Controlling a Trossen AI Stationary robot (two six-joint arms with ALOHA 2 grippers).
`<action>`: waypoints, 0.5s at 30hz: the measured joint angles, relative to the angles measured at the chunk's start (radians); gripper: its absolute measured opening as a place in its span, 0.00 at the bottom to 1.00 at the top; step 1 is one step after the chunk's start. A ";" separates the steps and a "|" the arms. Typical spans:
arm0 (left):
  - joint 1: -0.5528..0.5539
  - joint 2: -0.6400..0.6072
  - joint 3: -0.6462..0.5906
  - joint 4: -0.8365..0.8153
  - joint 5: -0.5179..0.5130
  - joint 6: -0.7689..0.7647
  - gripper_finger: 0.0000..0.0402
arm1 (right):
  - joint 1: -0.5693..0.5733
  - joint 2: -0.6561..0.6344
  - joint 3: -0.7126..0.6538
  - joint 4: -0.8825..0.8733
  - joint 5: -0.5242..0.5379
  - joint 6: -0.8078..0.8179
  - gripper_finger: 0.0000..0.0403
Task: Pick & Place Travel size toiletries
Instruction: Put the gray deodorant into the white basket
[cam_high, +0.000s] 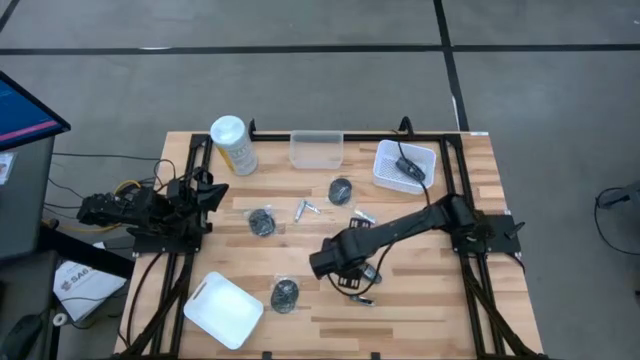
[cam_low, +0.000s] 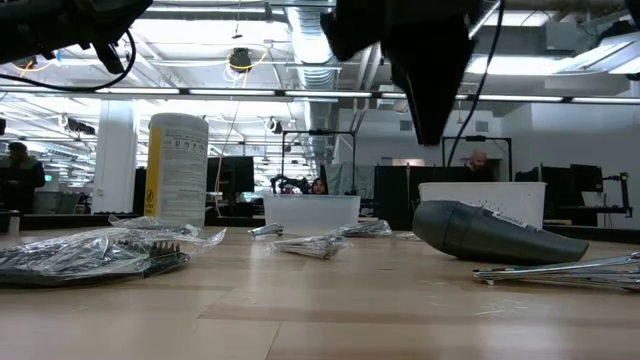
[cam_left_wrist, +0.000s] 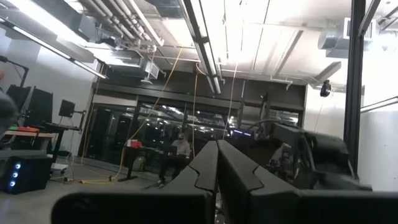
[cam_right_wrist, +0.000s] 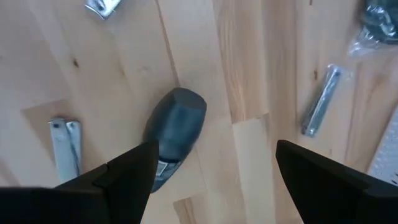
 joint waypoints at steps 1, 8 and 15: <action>0.000 0.000 0.000 0.000 0.000 0.000 0.00 | 0.003 -0.012 -0.029 0.025 -0.001 0.012 0.79; 0.000 0.000 0.000 0.000 0.000 0.000 0.00 | 0.015 -0.207 -0.336 0.301 -0.069 0.129 0.79; 0.000 0.001 0.000 0.000 0.000 0.000 0.00 | 0.016 -0.290 -0.566 0.504 -0.132 0.225 0.79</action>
